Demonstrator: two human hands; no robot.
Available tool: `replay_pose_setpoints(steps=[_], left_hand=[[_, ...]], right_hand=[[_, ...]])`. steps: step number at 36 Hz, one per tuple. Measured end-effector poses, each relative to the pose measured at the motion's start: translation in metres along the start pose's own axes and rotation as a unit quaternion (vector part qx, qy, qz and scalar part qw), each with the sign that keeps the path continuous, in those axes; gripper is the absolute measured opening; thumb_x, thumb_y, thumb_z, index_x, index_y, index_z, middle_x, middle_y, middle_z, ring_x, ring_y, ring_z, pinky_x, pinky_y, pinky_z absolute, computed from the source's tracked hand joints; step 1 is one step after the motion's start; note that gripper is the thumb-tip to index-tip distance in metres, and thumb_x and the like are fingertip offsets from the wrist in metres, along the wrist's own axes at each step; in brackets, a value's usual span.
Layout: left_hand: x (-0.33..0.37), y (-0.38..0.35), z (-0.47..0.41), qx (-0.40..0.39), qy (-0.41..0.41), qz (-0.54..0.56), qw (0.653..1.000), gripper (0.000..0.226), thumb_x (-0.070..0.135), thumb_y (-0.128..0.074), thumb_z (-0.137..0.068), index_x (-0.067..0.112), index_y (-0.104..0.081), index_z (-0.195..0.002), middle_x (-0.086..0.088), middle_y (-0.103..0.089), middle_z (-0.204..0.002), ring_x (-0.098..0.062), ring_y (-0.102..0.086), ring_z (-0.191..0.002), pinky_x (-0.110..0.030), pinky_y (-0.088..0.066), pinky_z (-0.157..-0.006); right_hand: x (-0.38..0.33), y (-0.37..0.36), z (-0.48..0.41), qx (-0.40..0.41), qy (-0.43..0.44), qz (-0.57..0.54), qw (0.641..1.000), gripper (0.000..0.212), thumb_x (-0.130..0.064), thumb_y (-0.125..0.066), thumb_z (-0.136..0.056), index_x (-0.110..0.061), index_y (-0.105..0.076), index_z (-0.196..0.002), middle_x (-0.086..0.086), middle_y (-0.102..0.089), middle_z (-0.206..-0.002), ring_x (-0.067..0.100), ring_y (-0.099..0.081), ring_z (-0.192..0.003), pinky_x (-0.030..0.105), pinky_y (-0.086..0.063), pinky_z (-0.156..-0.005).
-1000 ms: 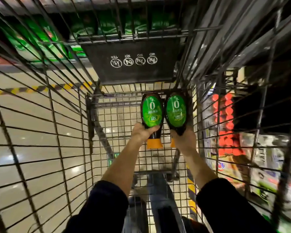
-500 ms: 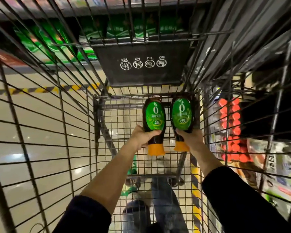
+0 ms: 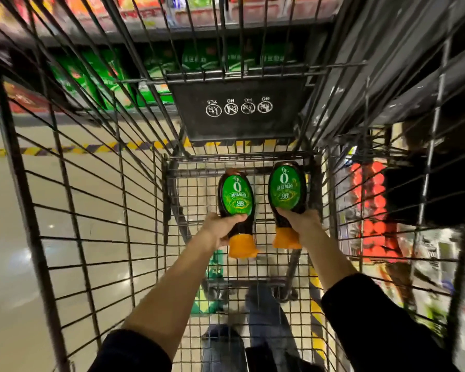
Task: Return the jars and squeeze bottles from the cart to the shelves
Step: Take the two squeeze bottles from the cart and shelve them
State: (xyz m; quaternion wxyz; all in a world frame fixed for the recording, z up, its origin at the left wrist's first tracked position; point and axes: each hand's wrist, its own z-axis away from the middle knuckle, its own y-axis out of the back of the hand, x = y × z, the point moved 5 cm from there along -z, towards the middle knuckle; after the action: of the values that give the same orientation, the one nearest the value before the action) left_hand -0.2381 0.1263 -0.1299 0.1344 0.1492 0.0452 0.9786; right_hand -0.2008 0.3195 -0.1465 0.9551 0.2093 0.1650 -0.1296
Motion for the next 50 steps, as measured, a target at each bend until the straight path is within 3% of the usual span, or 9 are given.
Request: replay_pose_setpoints(steps=[8,13,25,28,32,34,38,42,50], left_hand=[[-0.018,0.011,0.046,-0.01,0.004,0.046,0.999,0.071,0.02,-0.075,-0.078,0.004,-0.037,-0.136,-0.018,-0.055,-0.131,-0.021,-0.06,-0.084,-0.023,-0.054,-0.046],[-0.027,0.016,0.075,0.001,-0.017,0.041,0.999,0.072,0.019,-0.073,-0.079,0.0,-0.032,-0.135,-0.017,-0.058,-0.122,-0.029,-0.057,-0.107,-0.037,-0.051,-0.089],[-0.036,0.054,0.169,-0.04,-0.177,0.054,0.982,0.087,0.033,-0.085,-0.061,0.006,-0.034,-0.125,-0.012,-0.056,-0.123,-0.024,-0.059,-0.106,-0.044,-0.052,-0.084],[-0.031,0.067,0.206,-0.048,-0.225,0.07,0.971,0.122,0.043,-0.091,-0.042,0.006,-0.025,-0.137,-0.016,-0.049,-0.135,-0.031,-0.053,-0.119,-0.05,-0.044,-0.1],[-0.029,0.08,0.262,-0.07,-0.315,0.071,0.944,0.027,0.005,-0.07,-0.079,0.01,-0.046,-0.09,-0.003,-0.059,-0.095,-0.017,-0.057,-0.085,-0.034,-0.045,-0.086],[-0.029,0.085,0.288,-0.084,-0.367,0.058,0.925,0.031,0.001,-0.068,-0.08,0.018,-0.042,-0.079,-0.002,-0.062,-0.088,-0.017,-0.059,-0.082,-0.034,-0.047,-0.086],[-0.028,0.097,0.319,-0.088,-0.432,0.064,0.895,0.039,-0.002,-0.072,-0.075,0.016,-0.039,-0.086,-0.009,-0.066,-0.081,-0.01,-0.067,-0.069,-0.013,-0.051,-0.056],[-0.02,0.095,0.364,-0.102,-0.495,0.042,0.862,0.037,-0.009,-0.067,-0.076,0.014,-0.038,-0.08,-0.004,-0.061,-0.07,0.005,-0.063,-0.051,-0.007,-0.047,-0.049],[0.005,0.07,0.472,-0.157,-0.577,-0.001,0.802,0.033,0.004,-0.07,-0.079,0.002,-0.048,-0.104,-0.009,-0.067,-0.088,-0.006,-0.065,-0.067,-0.01,-0.049,-0.049]], right_hand=[[0.018,0.006,0.041,-0.026,0.01,-0.103,0.994,0.075,-0.01,-0.084,-0.063,-0.01,-0.05,-0.129,0.009,-0.059,-0.127,0.029,-0.056,-0.115,0.046,-0.046,-0.1],[0.03,0.007,0.081,-0.055,-0.007,-0.152,0.987,0.062,-0.01,-0.079,-0.071,-0.003,-0.052,-0.126,0.013,-0.06,-0.12,0.032,-0.057,-0.114,0.049,-0.045,-0.099],[0.04,0.023,0.192,-0.08,0.098,-0.295,0.947,0.058,-0.015,-0.077,-0.073,-0.006,-0.05,-0.124,0.017,-0.063,-0.119,0.032,-0.067,-0.088,0.042,-0.06,-0.053],[0.044,0.03,0.225,-0.05,0.167,-0.267,0.948,0.059,-0.04,-0.081,-0.064,-0.018,-0.056,-0.113,0.01,-0.059,-0.122,0.03,-0.065,-0.094,0.047,-0.059,-0.072],[0.043,0.044,0.282,-0.035,0.262,-0.259,0.929,0.018,-0.028,-0.072,-0.078,-0.027,-0.054,-0.081,0.006,-0.054,-0.119,0.026,-0.054,-0.113,0.046,-0.054,-0.087],[0.045,0.047,0.304,-0.052,0.263,-0.318,0.909,0.04,-0.028,-0.079,-0.069,-0.017,-0.057,-0.101,0.005,-0.054,-0.122,0.027,-0.053,-0.109,0.037,-0.06,-0.065],[0.047,0.069,0.353,-0.027,0.335,-0.372,0.865,0.116,-0.046,-0.092,-0.033,-0.001,-0.047,-0.13,0.013,-0.053,-0.134,0.028,-0.05,-0.124,0.052,-0.043,-0.102],[0.038,0.098,0.407,-0.003,0.409,-0.358,0.84,0.015,-0.003,-0.072,-0.075,-0.008,-0.063,-0.085,-0.004,-0.074,-0.084,0.001,-0.068,-0.076,0.021,-0.055,-0.072],[0.038,0.173,0.501,0.061,0.496,-0.366,0.785,0.026,-0.012,-0.08,-0.067,-0.013,-0.068,-0.089,0.003,-0.074,-0.1,0.022,-0.065,-0.102,0.035,-0.049,-0.092]])
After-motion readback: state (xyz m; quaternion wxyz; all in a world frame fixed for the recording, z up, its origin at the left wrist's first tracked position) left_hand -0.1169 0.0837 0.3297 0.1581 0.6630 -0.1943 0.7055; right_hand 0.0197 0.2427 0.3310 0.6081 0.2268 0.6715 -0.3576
